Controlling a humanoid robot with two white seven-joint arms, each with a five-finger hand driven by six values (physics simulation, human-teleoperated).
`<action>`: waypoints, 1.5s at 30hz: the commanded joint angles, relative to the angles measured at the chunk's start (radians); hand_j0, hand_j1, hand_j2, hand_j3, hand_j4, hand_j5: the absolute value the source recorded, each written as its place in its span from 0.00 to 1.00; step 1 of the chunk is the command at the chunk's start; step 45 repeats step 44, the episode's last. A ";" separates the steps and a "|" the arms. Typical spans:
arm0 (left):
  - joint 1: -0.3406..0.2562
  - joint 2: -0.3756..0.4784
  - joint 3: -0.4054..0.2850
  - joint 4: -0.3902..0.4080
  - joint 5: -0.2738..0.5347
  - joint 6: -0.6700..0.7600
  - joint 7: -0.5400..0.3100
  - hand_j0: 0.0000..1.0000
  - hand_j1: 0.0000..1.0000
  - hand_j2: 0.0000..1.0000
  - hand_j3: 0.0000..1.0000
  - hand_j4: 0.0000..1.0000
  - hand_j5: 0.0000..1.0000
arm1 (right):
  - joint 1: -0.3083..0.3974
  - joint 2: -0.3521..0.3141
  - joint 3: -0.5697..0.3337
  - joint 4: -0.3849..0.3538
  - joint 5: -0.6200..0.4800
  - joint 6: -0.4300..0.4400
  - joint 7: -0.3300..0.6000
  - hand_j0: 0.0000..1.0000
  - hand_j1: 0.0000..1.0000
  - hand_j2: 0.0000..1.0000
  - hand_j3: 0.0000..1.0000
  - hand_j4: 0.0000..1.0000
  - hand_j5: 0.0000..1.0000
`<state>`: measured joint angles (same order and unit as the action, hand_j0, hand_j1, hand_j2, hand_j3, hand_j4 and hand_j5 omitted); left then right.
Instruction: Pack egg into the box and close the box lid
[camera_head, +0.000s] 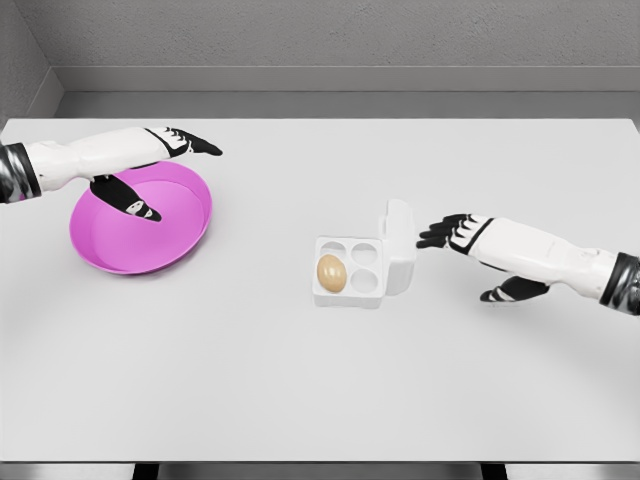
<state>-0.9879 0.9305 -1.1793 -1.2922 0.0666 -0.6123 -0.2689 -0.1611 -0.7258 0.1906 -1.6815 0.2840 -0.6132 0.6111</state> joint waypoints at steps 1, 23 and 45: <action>0.002 -0.001 0.003 -0.001 0.010 0.001 0.000 1.00 1.00 1.00 1.00 1.00 1.00 | 0.000 0.000 0.023 -0.001 -0.008 0.002 0.000 1.00 1.00 1.00 1.00 1.00 1.00; 0.229 0.013 0.230 -0.002 0.074 0.001 0.002 1.00 1.00 1.00 1.00 1.00 1.00 | -0.121 0.019 0.248 -0.006 -0.054 0.002 0.000 1.00 1.00 1.00 1.00 1.00 1.00; 0.232 0.030 0.227 -0.001 0.074 0.001 0.005 1.00 1.00 1.00 1.00 1.00 1.00 | -0.092 -0.336 0.078 -0.006 -0.210 0.002 -0.126 1.00 1.00 1.00 1.00 1.00 1.00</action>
